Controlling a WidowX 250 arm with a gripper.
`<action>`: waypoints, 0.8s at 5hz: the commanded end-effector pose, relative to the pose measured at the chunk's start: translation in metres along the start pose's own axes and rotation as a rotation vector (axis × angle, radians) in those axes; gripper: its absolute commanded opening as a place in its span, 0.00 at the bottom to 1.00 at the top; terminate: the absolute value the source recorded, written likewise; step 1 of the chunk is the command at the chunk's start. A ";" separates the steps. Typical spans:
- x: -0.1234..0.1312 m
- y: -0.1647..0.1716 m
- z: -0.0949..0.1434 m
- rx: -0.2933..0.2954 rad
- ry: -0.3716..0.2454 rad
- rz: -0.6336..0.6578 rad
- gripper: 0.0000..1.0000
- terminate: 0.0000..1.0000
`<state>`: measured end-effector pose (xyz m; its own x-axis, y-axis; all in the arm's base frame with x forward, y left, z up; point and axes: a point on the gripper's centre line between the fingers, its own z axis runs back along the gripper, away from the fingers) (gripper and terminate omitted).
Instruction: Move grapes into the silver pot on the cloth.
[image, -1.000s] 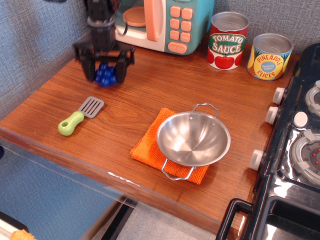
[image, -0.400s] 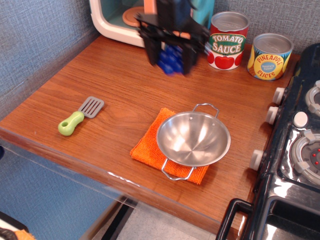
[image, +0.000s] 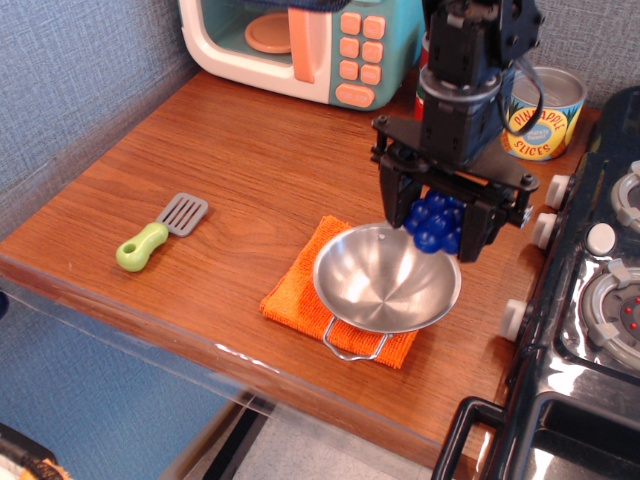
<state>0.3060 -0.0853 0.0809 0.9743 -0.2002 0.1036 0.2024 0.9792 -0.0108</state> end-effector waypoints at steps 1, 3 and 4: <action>-0.021 0.007 0.003 -0.006 -0.010 0.036 0.00 0.00; -0.022 0.013 0.002 -0.003 0.007 0.072 1.00 0.00; -0.021 0.019 0.004 0.000 0.015 0.092 1.00 0.00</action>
<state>0.2968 -0.0664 0.0683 0.9925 -0.1125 0.0478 0.1133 0.9934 -0.0152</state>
